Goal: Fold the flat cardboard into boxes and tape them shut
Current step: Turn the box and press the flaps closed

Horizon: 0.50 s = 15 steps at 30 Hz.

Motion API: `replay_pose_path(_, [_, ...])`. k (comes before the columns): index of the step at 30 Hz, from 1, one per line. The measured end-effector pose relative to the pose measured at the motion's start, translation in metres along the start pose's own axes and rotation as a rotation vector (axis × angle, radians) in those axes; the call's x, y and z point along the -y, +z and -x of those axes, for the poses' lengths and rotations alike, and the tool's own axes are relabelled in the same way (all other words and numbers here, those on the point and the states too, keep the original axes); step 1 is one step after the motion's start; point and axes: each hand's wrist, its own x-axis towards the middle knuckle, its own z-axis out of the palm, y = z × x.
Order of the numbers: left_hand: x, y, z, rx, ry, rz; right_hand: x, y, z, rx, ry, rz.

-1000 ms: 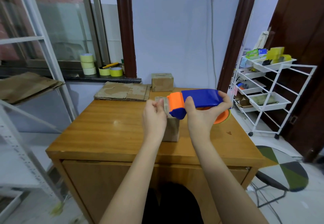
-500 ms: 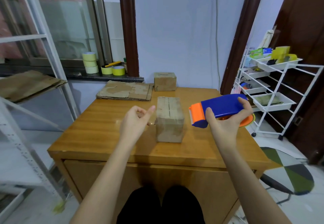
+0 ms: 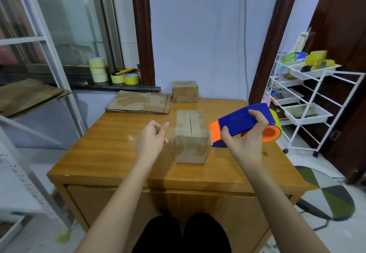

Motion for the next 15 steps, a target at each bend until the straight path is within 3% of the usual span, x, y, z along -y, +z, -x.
replay_pose_path(15, [0.008, 0.014, -0.012, 0.049, 0.008, -0.038, -0.009, 0.005, -0.007, 0.041, -0.081, 0.117])
